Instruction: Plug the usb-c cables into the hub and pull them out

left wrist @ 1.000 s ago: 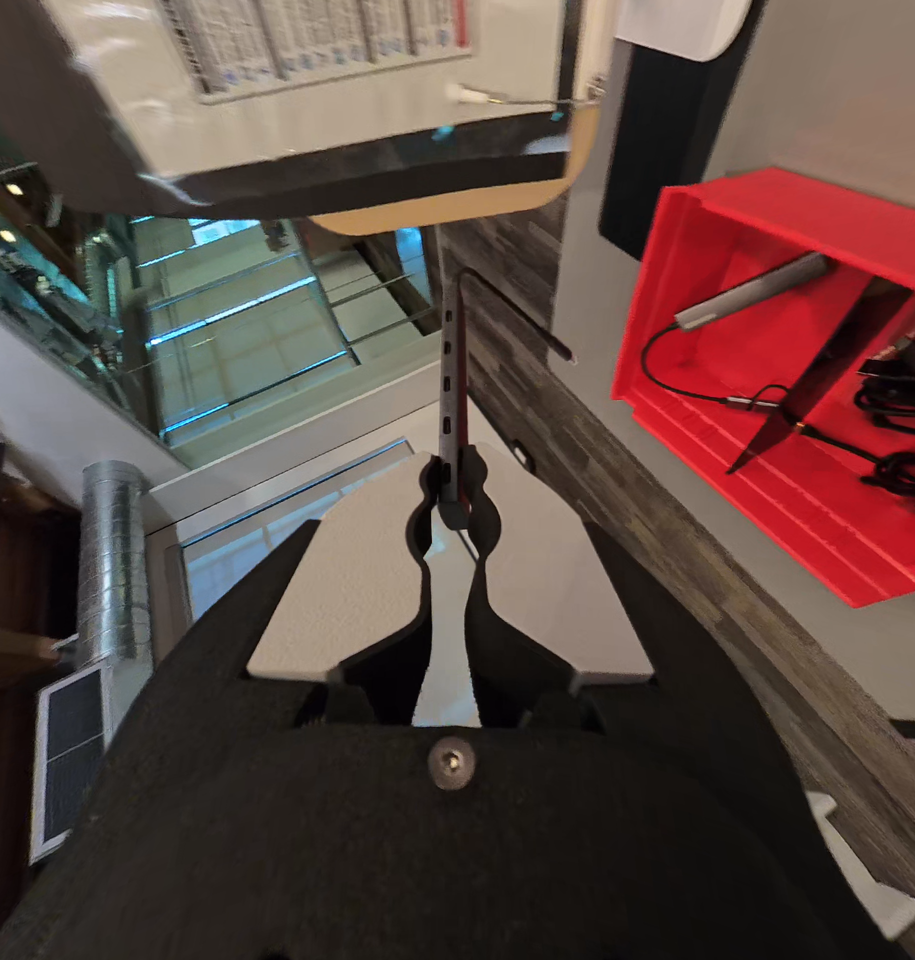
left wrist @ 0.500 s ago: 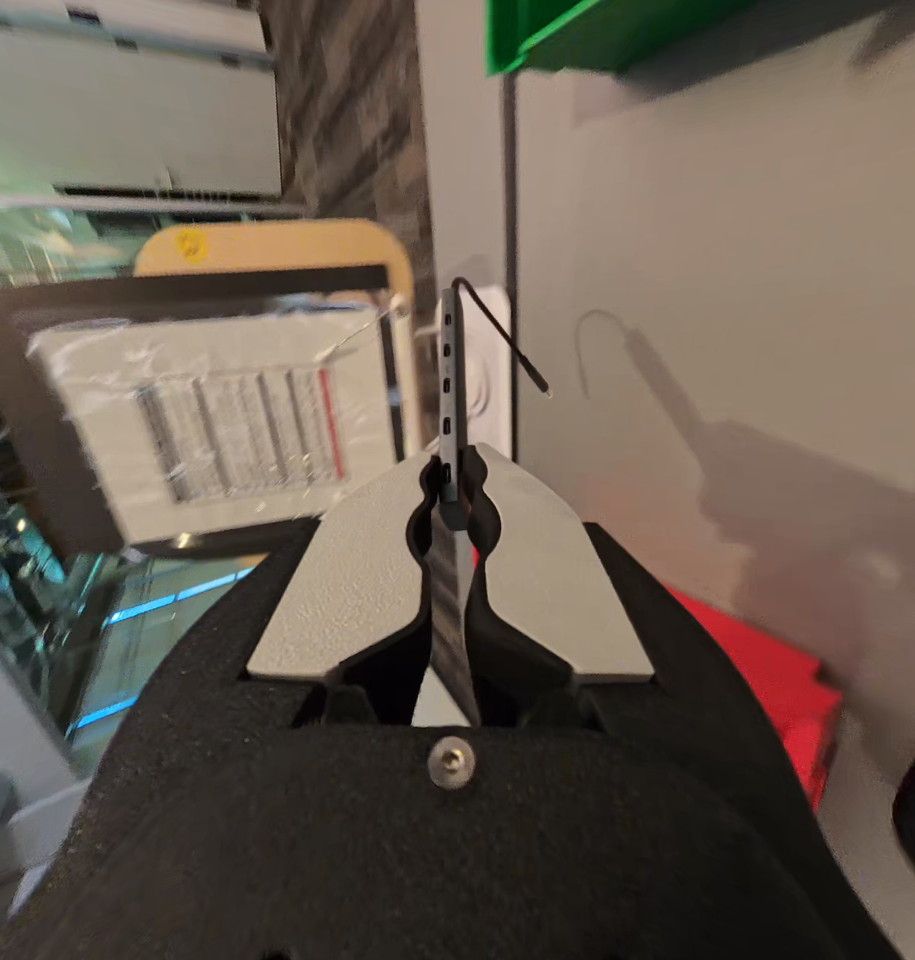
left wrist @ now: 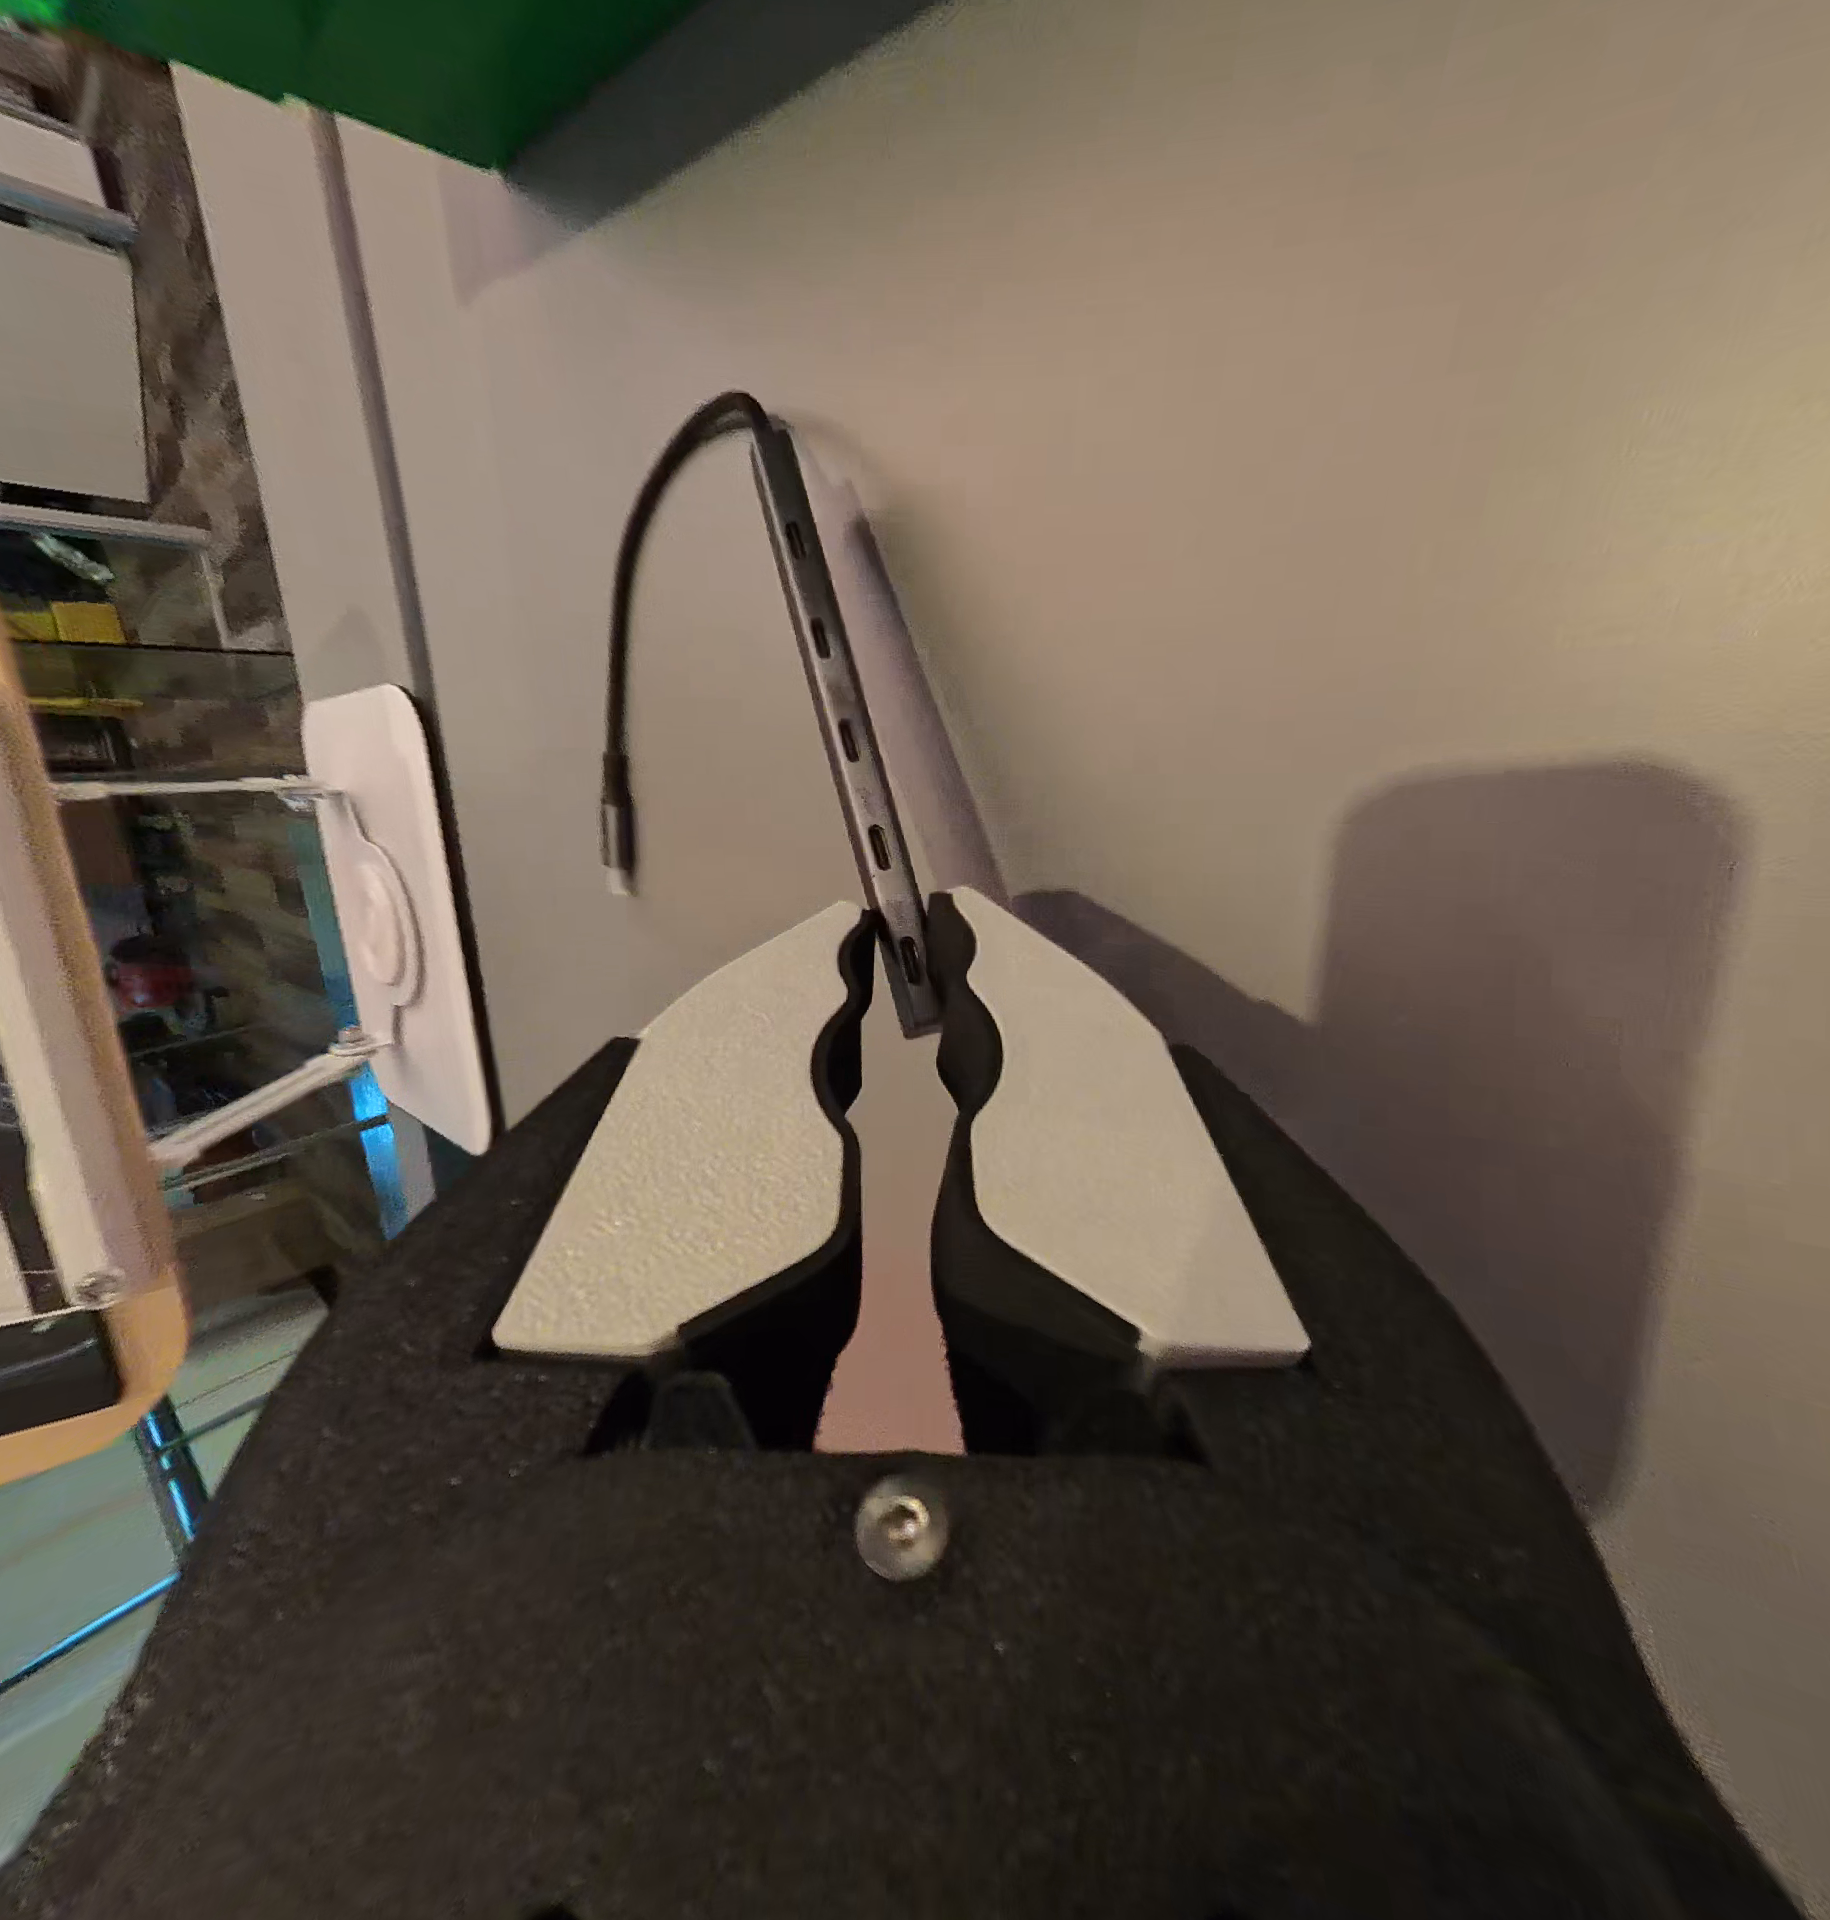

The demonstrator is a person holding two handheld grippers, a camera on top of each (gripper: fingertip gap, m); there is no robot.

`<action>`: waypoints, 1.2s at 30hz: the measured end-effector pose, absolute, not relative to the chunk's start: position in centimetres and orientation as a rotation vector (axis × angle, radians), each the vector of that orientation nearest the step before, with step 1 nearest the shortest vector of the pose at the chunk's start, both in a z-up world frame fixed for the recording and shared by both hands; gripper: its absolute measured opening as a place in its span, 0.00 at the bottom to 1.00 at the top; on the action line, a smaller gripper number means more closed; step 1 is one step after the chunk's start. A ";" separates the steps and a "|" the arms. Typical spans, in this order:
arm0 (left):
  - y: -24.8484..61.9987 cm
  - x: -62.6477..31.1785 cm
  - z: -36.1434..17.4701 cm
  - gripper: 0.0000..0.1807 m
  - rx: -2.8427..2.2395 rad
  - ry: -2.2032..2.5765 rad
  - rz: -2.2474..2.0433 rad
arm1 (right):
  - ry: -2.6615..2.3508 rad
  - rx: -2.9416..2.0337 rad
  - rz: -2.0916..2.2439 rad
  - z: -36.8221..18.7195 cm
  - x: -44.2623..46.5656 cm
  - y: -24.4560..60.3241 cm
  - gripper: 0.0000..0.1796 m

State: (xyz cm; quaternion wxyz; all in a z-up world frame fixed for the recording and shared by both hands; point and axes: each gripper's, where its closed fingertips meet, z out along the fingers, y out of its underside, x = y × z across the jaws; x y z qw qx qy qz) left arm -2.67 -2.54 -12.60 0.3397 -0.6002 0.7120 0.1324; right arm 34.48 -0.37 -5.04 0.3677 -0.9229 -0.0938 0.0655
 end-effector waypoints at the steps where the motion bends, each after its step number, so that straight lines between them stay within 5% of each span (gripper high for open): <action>1: -2.5 -2.9 -13.2 0.05 -1.576 1.851 0.339 | -0.206 -2.448 0.186 -6.3 34.7 -0.9 0.21; 8: -0.3 -4.7 -15.6 0.06 -1.712 1.819 0.429 | -0.033 -2.665 0.299 -9.6 34.4 -1.6 0.03; 15: 0.6 -4.8 -13.8 0.16 -1.775 1.627 0.363 | 0.063 -2.668 0.262 -9.5 36.0 -1.9 0.03; 17: 0.2 -5.1 -12.4 0.17 -1.777 1.550 0.360 | 0.108 -2.640 0.293 -8.6 36.1 -1.7 0.09; 27: -6.2 -18.0 0.1 0.25 -1.821 0.877 0.147 | 0.008 -2.094 0.249 3.6 34.2 0.5 0.17; 30: -7.0 -25.0 -1.5 0.32 -1.936 0.751 0.238 | -0.072 -1.987 0.256 6.2 32.3 1.2 0.18; 36: -6.8 -27.9 -6.5 0.22 -2.094 0.782 0.220 | -0.159 -1.966 0.217 7.0 30.4 1.8 0.18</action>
